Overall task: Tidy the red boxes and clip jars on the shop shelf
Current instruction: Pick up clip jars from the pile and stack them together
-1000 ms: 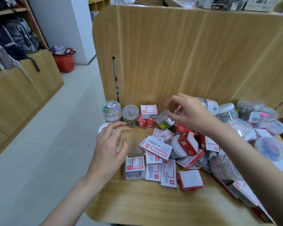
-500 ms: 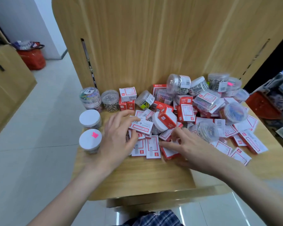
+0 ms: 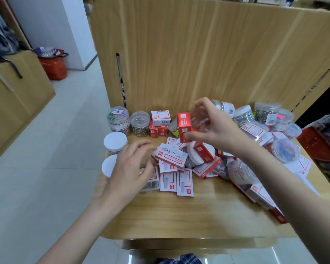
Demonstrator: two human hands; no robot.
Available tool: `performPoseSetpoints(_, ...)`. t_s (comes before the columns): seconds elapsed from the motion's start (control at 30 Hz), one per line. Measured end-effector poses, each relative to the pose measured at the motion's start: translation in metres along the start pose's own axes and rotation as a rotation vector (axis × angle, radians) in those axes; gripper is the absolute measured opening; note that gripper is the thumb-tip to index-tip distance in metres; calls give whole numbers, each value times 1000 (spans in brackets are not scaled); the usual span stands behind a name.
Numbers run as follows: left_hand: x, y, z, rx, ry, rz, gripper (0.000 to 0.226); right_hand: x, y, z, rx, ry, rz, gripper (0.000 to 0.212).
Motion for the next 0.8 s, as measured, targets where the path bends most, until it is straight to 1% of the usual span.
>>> performPoseSetpoints(0.07, 4, 0, 8, -18, -38, 6, 38, 2, -31, -16, 46, 85, 44, 46)
performPoseSetpoints(0.17, 13, 1, 18, -42, -70, 38, 37, -2, -64, -49, 179, 289, 137, 39)
performPoseSetpoints(0.27, 20, 4, 22, -80, -85, 88, 37, -19, -74, -73, 326, 476, 231, 30)
performPoseSetpoints(0.33, 21, 7, 20, -104, -81, 115, 36, -31, -73, -79, 363, 533, 260, 25)
performPoseSetpoints(0.43, 18, 7, 17, -100, -83, 108, 36, -31, -70, -70, 350, 498, 266, 18)
performPoseSetpoints(0.53, 16, 3, 15, -93, -74, 79, 34, -18, -57, -34, 213, 368, 223, 14)
performPoseSetpoints(0.6, 14, 0, 13, -88, -67, 57, 33, -15, -37, -5, 181, 376, 188, 7)
performPoseSetpoints(0.63, 13, -2, 10, -78, -68, 38, 32, -16, -24, 7, 205, 398, 155, 7)
performPoseSetpoints(0.67, 13, -4, 6, -65, -66, 19, 31, -19, -13, 15, 246, 433, 114, 13)
performPoseSetpoints(0.73, 11, -7, -2, -40, -47, -1, 30, -29, 4, 20, 315, 550, 34, 31)
performPoseSetpoints(0.8, 9, -11, -9, -25, -37, -22, 29, -41, 13, 10, 358, 667, -20, 46)
Point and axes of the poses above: each hand's wrist, its own y-axis away from the middle knuckle, its own z-axis out of the back of the hand, x = y × z, the point moved 1 cm from there along -y, towards the middle knuckle, and after that the axes turned 5 degrees about y, right-handed, at the moved point
